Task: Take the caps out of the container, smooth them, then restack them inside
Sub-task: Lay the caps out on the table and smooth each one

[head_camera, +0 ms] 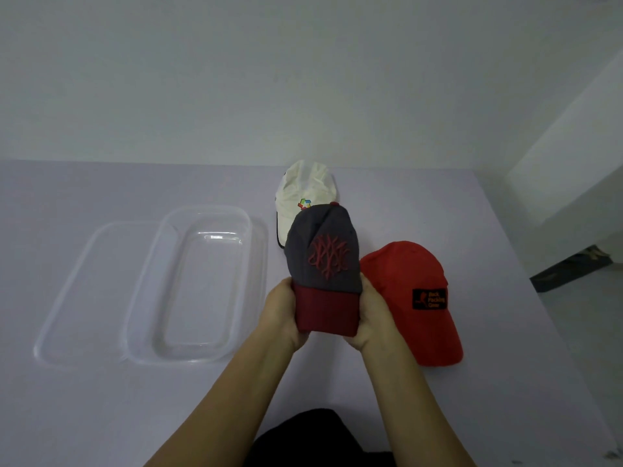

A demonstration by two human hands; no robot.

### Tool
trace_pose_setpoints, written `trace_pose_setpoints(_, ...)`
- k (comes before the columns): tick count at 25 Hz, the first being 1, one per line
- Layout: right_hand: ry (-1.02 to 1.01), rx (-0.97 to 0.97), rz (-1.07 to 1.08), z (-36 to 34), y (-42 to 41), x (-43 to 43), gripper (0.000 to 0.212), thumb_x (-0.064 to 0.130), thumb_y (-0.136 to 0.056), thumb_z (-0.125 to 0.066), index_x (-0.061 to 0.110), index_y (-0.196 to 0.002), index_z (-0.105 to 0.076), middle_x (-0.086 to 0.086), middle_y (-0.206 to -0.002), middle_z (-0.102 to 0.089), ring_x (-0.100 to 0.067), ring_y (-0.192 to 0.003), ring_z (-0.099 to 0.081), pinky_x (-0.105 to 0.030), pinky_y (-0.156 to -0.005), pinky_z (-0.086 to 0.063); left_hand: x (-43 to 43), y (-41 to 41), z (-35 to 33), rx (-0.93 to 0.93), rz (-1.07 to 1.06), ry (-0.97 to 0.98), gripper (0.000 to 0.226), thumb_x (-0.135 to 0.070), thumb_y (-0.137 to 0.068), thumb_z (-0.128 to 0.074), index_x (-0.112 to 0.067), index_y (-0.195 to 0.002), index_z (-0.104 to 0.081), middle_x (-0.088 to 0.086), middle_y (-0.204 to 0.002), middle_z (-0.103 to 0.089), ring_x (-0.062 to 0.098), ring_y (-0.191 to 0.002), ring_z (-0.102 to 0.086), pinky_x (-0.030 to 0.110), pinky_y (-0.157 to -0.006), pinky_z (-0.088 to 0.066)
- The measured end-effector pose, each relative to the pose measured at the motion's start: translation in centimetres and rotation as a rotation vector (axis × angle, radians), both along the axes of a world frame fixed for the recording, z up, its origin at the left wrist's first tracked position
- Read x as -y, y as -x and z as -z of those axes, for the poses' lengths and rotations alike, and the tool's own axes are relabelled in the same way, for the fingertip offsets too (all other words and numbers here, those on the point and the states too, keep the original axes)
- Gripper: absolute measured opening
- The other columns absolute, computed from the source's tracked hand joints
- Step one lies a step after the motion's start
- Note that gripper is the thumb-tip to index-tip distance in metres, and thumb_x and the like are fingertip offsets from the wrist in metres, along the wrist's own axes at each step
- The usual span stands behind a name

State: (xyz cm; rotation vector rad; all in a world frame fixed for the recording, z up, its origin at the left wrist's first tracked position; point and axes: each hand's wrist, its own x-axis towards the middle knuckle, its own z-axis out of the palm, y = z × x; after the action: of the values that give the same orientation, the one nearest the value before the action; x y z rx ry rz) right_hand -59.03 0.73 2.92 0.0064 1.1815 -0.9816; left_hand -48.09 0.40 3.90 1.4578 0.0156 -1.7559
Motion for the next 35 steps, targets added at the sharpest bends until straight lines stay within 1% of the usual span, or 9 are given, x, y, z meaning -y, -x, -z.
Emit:
trace_pose_setpoints(3,0.021,0.033,0.004,-0.7,0.3,0.4,0.032,0.039,-0.092,-0.051,0.014,-0.100,-0.068,-0.009,-0.075,-0.074,-0.024,-0.068,-0.069,-0.038,-0.059,-0.059,-0.1,0.0,-0.5,-0.064,-0.048,0.035,0.030,-0.019,-0.093,-0.040,-0.013,-0.080,-0.066,0.002,-0.058,-0.064,0.019,-0.058,-0.060,0.029,-0.051,-0.056)
trace_pose_setpoints(8,0.104,-0.009,-0.046,-1.3,0.9,0.3,0.056,0.054,-0.095,-0.032,0.015,-0.129,-0.054,-0.011,-0.127,-0.061,-0.027,-0.115,-0.057,-0.041,-0.083,-0.052,0.2,-1.0,-1.1,0.200,-0.109,0.183,0.030,-0.032,-0.091,-0.042,-0.020,-0.083,-0.069,0.004,-0.083,-0.071,0.022,-0.077,-0.065,0.040,-0.078,-0.054)
trace_pose_setpoints(11,0.153,0.035,-0.019,-2.5,0.3,0.0,0.042,0.043,-0.096,-0.042,0.014,-0.120,-0.062,-0.009,-0.109,-0.070,-0.025,-0.101,-0.065,-0.042,-0.086,-0.053,0.3,-0.9,-2.2,0.110,-0.097,0.190,0.030,-0.028,-0.092,-0.043,-0.018,-0.081,-0.069,0.000,-0.067,-0.072,0.019,-0.067,-0.065,0.035,-0.069,-0.055)
trace_pose_setpoints(15,0.102,0.016,0.115,-2.8,-0.1,0.5,0.031,0.035,-0.096,-0.048,0.012,-0.110,-0.063,-0.005,-0.085,-0.072,-0.018,-0.076,-0.068,-0.031,-0.061,-0.059,0.4,-1.5,-2.6,0.044,-0.140,0.191,0.028,-0.019,-0.094,-0.042,-0.015,-0.080,-0.066,0.004,-0.070,-0.069,0.017,-0.063,-0.063,0.032,-0.065,-0.054)
trace_pose_setpoints(19,0.060,0.103,0.319,-2.1,0.2,-0.1,0.019,0.024,-0.095,-0.052,0.008,-0.096,-0.063,-0.003,-0.054,-0.070,-0.011,-0.046,-0.067,-0.023,-0.038,-0.052,-0.5,-2.0,-1.7,0.380,-0.010,0.313,0.021,-0.020,-0.091,-0.038,-0.017,-0.108,-0.051,0.006,-0.095,-0.057,0.018,-0.083,-0.056,0.030,-0.073,-0.050)
trace_pose_setpoints(23,0.050,0.129,0.370,-2.3,0.3,-0.2,0.019,0.019,-0.095,-0.051,0.004,-0.088,-0.061,-0.006,-0.051,-0.069,-0.012,-0.043,-0.066,-0.023,-0.039,-0.053,-3.4,-2.5,0.4,0.511,0.268,0.820,0.082,-0.007,-0.061,-0.043,-0.046,-0.131,-0.028,-0.026,-0.133,-0.037,0.002,-0.122,-0.045,0.017,-0.087,-0.047)
trace_pose_setpoints(28,0.190,0.028,0.215,-3.4,0.6,-0.4,0.025,0.023,-0.096,-0.048,0.005,-0.087,-0.063,-0.004,-0.060,-0.072,-0.010,-0.052,-0.069,-0.020,-0.045,-0.054,-3.4,-3.2,0.6,1.342,0.379,1.067,0.067,-0.022,-0.079,-0.051,-0.043,-0.139,-0.028,0.007,-0.150,-0.035,0.019,-0.137,-0.034,0.035,-0.107,-0.036)
trace_pose_setpoints(31,0.311,-0.195,-0.122,-4.5,1.5,-1.4,0.032,0.029,-0.098,-0.042,0.008,-0.097,-0.065,-0.004,-0.072,-0.073,-0.008,-0.056,-0.065,-0.018,-0.050,-0.054,-2.9,-4.0,0.0,1.321,0.194,1.188,0.053,-0.002,-0.084,-0.052,-0.024,-0.131,-0.051,0.014,-0.126,-0.062,0.020,-0.109,-0.062,0.020,-0.092,-0.049)
trace_pose_setpoints(35,0.671,-1.208,-0.421,-3.5,3.3,-2.7,0.046,0.015,-0.085,-0.063,0.021,-0.128,-0.048,0.000,-0.122,-0.057,-0.007,-0.096,-0.058,-0.022,-0.084,-0.051,-2.5,-5.1,-0.9,1.334,0.138,1.174,0.038,0.001,-0.083,-0.054,-0.009,-0.119,-0.060,0.015,-0.114,-0.068,0.012,-0.098,-0.061,0.002,-0.086,-0.043)
